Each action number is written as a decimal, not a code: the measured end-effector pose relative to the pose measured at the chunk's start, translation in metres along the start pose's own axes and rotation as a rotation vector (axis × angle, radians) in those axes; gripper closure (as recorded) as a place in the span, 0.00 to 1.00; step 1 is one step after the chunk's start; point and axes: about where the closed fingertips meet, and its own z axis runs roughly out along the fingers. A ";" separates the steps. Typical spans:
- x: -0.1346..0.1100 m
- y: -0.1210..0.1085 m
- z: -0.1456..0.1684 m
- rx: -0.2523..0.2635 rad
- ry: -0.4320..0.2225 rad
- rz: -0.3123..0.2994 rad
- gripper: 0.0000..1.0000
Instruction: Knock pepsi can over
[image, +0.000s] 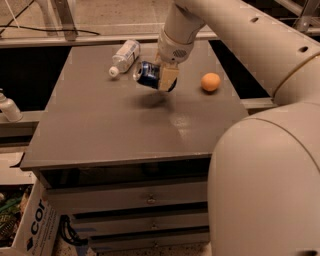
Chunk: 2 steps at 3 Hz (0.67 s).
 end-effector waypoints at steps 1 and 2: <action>0.000 0.014 0.012 -0.101 0.065 -0.085 1.00; 0.002 0.019 0.019 -0.145 0.117 -0.125 0.82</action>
Offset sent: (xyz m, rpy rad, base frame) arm -0.0213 -0.0046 -0.0254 -0.2564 0.1032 0.1610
